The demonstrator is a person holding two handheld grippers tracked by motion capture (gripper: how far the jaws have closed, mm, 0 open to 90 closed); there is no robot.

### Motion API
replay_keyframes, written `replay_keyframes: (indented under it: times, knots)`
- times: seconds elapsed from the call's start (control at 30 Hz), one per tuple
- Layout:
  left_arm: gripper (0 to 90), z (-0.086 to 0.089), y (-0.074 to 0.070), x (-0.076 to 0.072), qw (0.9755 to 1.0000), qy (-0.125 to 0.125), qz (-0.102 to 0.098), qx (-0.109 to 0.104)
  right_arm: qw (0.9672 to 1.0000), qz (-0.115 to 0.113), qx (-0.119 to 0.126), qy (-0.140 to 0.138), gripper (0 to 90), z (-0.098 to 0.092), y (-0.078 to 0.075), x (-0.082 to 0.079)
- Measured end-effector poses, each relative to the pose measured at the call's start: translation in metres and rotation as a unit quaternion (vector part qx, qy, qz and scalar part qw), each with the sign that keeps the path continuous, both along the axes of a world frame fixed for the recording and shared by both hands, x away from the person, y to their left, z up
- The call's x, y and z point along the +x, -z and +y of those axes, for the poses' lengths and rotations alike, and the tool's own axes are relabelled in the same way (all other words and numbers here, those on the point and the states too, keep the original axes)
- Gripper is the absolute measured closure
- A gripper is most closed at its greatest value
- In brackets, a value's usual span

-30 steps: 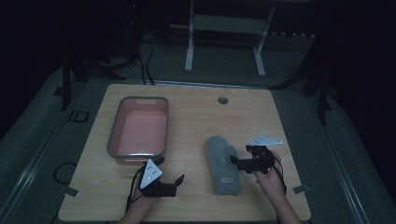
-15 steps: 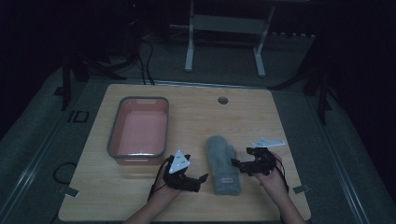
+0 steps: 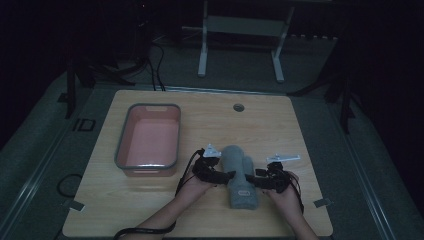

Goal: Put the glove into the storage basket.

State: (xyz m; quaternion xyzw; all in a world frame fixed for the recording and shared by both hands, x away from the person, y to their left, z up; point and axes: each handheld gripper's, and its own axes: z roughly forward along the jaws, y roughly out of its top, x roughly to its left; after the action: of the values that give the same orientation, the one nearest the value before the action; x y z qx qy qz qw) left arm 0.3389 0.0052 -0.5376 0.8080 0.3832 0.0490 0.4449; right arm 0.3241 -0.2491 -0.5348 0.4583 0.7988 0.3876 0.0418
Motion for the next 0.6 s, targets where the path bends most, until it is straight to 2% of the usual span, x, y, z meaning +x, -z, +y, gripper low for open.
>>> replay_keyframes:
  times: [0.03,0.1,0.27,0.33,0.4,0.47,0.53,0.6]
  knots:
    - [21.3,-0.002,0.003,0.004,0.9999,0.002,0.011,0.002,1.0,0.004,-0.001,0.0,39.8,-0.001,0.002,0.001]
    - [21.3,-0.005,0.007,0.007,0.9998,0.006,0.017,0.013,1.0,0.007,-0.002,-0.006,35.7,-0.002,0.005,0.002]
    - [21.3,-0.009,0.015,0.014,0.9991,0.012,0.032,0.025,0.9993,0.027,0.0,-0.025,36.4,-0.002,0.013,0.008]
    - [21.3,-0.01,0.017,0.018,0.9989,0.017,0.039,0.022,0.999,0.028,-0.003,-0.034,41.0,-0.003,0.013,0.01]
    - [21.3,-0.011,0.02,0.021,0.9985,0.02,0.048,0.017,0.9985,0.031,-0.01,-0.043,49.4,-0.001,0.012,0.011]
    - [21.9,-0.013,0.021,0.023,0.9984,0.023,0.048,0.018,0.9979,0.031,-0.011,-0.055,57.4,0.0,0.013,0.012]
    - [26.2,-0.015,0.021,0.024,0.9982,0.03,0.049,0.017,0.9976,0.031,-0.011,-0.061,61.8,0.0,0.013,0.013]
    - [36.1,-0.018,0.021,0.024,0.9977,0.04,0.054,0.011,0.9974,0.033,-0.012,-0.063,66.0,0.0,0.013,0.013]
